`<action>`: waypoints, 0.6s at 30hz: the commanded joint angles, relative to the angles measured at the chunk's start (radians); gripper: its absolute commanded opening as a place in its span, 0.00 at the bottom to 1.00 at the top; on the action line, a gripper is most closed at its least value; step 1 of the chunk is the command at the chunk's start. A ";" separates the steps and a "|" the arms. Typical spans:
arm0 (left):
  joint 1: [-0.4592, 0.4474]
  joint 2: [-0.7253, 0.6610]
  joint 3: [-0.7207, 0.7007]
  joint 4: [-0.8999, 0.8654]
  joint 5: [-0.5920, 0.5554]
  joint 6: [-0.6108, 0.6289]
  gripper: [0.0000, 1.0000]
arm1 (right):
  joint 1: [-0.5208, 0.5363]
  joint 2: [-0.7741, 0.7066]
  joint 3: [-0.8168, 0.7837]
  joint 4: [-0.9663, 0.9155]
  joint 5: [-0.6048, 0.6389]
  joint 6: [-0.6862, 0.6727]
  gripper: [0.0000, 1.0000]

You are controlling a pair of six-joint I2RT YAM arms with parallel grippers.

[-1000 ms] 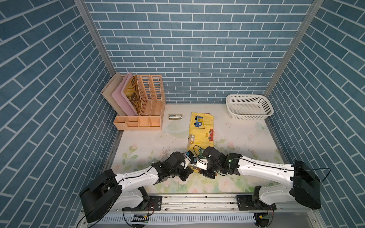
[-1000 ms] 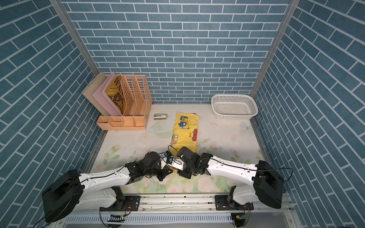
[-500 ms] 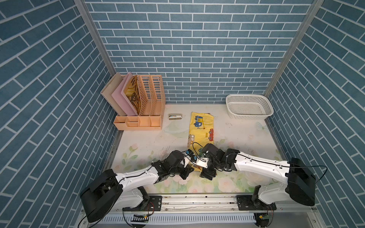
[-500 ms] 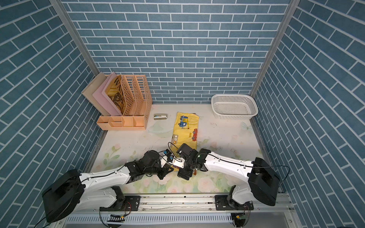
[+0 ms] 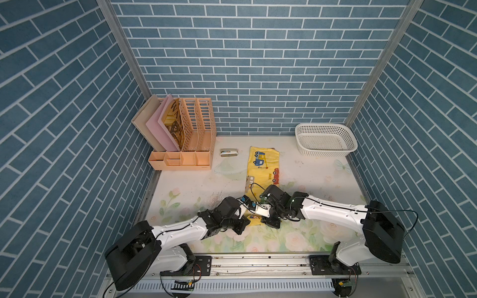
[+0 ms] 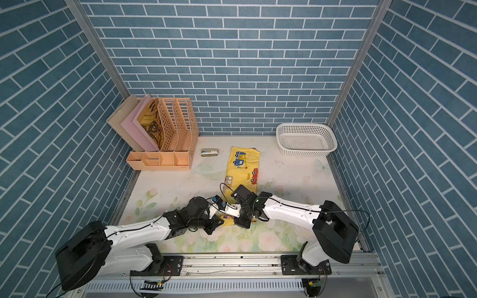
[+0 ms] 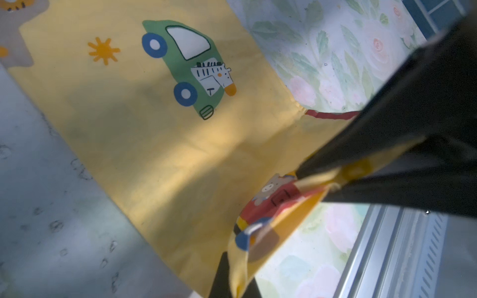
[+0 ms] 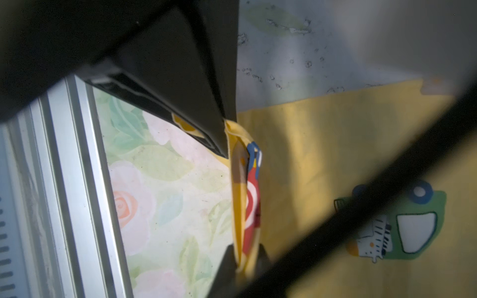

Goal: Roll up the pillowcase
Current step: Roll the pillowcase at the center of the board.

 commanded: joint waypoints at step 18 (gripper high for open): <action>0.068 -0.173 0.032 -0.021 -0.124 0.003 0.22 | -0.282 0.161 -0.006 -0.041 -0.229 0.039 0.00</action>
